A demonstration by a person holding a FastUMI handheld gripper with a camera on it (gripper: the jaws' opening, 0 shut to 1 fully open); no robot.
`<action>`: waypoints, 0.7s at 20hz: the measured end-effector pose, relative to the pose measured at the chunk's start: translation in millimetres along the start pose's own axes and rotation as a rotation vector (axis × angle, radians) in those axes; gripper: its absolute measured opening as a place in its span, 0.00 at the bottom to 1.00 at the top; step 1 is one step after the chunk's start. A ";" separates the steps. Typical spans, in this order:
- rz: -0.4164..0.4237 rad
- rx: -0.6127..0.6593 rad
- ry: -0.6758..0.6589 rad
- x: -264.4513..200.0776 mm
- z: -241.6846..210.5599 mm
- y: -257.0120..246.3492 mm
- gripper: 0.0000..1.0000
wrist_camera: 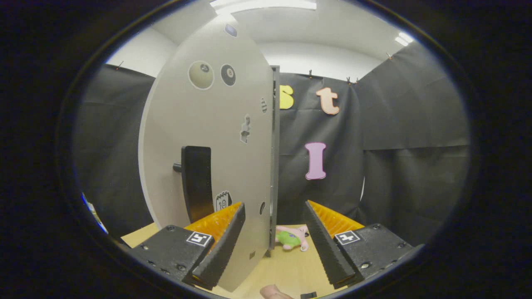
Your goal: Open the shoe cabinet door, grab the shoes and put them into the shoe cabinet, then close the shoe cabinet door.
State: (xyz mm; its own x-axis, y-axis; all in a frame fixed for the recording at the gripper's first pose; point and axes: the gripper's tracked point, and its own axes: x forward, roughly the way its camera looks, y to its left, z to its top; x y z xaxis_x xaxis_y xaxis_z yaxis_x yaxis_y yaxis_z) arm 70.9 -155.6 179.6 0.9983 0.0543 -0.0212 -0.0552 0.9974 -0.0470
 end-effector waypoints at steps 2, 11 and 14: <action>-0.006 0.019 0.007 6.6 -3.0 12.2 0.93; 0.025 0.004 -0.002 50.2 -7.8 97.0 0.94; 0.048 0.016 0.016 79.3 -18.5 133.9 0.94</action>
State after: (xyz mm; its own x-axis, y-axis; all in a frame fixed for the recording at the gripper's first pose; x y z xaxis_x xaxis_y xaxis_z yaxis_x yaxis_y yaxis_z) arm 142.3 -18.6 153.2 0.9941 0.1014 -0.0393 -0.1026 0.9943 -0.0299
